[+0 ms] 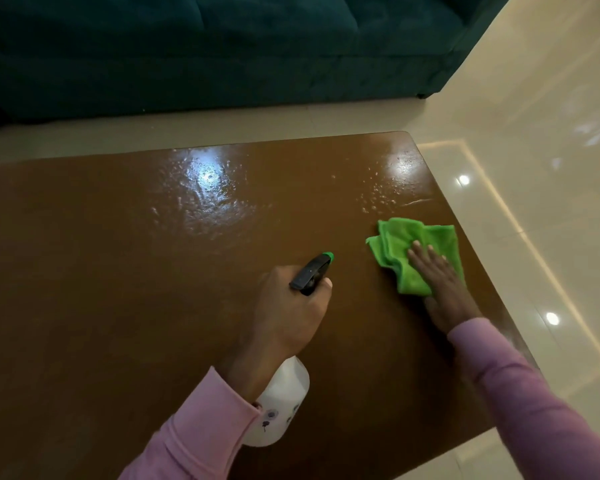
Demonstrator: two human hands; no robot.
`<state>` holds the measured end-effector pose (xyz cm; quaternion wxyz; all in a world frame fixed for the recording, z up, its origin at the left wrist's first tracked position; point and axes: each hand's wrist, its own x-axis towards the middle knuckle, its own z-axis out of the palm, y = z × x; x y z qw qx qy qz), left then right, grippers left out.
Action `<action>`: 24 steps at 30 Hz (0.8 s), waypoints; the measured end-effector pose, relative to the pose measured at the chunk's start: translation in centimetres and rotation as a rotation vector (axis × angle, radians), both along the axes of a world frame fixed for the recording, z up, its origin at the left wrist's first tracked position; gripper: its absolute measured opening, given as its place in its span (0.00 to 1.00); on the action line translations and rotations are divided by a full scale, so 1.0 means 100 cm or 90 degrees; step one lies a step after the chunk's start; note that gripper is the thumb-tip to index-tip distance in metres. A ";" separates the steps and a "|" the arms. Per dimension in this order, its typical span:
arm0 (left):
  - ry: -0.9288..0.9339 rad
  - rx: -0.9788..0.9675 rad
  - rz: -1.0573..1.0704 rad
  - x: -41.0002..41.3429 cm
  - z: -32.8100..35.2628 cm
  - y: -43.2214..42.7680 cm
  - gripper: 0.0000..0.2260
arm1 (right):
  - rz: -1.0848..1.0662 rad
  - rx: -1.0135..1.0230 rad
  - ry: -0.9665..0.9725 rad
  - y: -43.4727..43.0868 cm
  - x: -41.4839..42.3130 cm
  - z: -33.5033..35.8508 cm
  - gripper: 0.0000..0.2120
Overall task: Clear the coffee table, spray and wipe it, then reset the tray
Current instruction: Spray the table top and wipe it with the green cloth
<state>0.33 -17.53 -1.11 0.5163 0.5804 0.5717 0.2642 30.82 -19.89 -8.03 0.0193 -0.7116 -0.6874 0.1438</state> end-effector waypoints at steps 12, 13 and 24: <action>-0.027 0.045 -0.030 0.006 0.002 -0.007 0.17 | 0.134 -0.034 0.023 -0.072 -0.101 -0.005 0.38; -0.034 0.039 -0.022 0.005 0.002 -0.007 0.17 | 0.141 -0.036 0.017 -0.082 -0.091 -0.006 0.37; -0.082 0.073 -0.030 0.017 0.011 -0.046 0.09 | -0.245 -0.006 -0.021 -0.110 0.020 -0.001 0.34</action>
